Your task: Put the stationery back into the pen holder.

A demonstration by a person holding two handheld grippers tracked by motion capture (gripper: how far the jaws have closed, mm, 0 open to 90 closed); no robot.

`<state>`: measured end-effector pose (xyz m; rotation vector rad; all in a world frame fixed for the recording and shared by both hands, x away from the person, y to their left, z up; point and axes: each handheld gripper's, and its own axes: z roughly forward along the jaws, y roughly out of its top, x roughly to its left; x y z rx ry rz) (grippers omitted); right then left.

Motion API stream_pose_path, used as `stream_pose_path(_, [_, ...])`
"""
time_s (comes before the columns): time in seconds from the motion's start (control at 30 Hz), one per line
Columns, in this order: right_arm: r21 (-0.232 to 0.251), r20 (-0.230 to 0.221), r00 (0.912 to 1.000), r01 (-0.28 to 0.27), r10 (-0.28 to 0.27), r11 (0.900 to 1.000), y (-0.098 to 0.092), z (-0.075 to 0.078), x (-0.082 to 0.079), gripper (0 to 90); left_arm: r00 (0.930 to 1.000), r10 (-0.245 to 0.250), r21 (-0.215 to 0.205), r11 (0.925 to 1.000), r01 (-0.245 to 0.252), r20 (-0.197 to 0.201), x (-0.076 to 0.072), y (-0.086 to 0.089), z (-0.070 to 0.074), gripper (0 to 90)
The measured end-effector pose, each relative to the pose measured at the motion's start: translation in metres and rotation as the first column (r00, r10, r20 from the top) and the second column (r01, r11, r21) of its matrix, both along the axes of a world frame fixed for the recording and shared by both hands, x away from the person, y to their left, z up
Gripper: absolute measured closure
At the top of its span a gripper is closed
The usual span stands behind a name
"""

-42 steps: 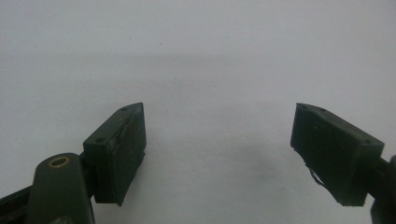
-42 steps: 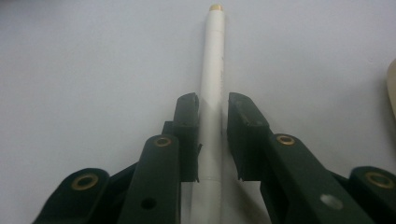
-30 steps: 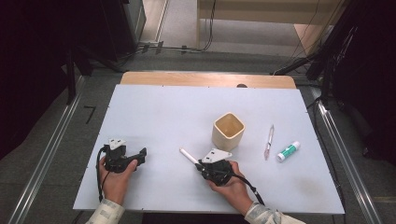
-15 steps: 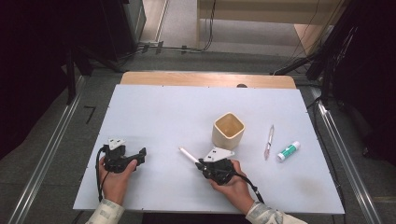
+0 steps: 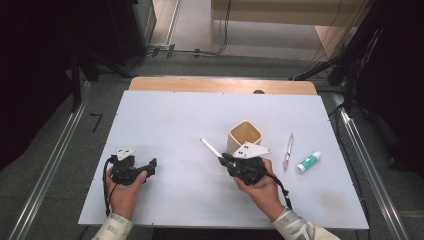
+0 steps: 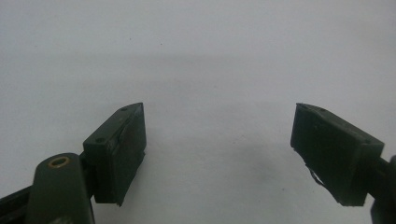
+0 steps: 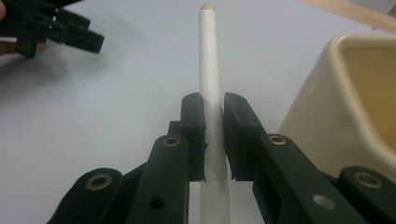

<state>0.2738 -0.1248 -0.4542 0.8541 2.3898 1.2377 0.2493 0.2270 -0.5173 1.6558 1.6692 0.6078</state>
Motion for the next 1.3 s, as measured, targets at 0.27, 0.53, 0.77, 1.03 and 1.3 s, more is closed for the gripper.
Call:
stream_pose_path(0.27, [0.060, 0.033, 0.9984, 0.044, -0.046, 0.997, -0.016, 0.028, 0.011, 76.8, 1.0000, 0.001, -0.001, 1.0000, -0.001, 0.000, 0.000, 0.000, 0.000, 19.1])
stream_pose_path(0.53, [0.093, 0.048, 0.9940, 0.094, -0.098, 0.991, -0.028, 0.041, 0.027, 76.8, 1.0000, 0.002, -0.002, 1.0000, -0.002, 0.002, 0.000, 0.000, 0.000, 19.1])
stream_pose_path(0.77, [0.108, 0.044, 0.9899, 0.129, -0.134, 0.986, -0.034, 0.044, 0.043, 76.8, 1.0000, 0.003, -0.003, 1.0000, -0.003, 0.000, 0.000, 0.000, 0.000, 19.2])
stream_pose_path(1.03, [0.107, 0.032, 0.9873, 0.151, -0.156, 0.983, -0.036, 0.041, 0.055, 76.8, 1.0000, 0.004, -0.005, 1.0000, -0.004, 0.001, 0.001, 0.000, -0.001, 19.1])
stream_pose_path(1.3, [0.103, 0.024, 0.9851, 0.167, -0.170, 0.981, -0.036, 0.037, 0.064, 76.8, 1.0000, 0.002, -0.003, 1.0000, -0.002, -0.002, 0.001, 0.000, -0.001, 19.1])
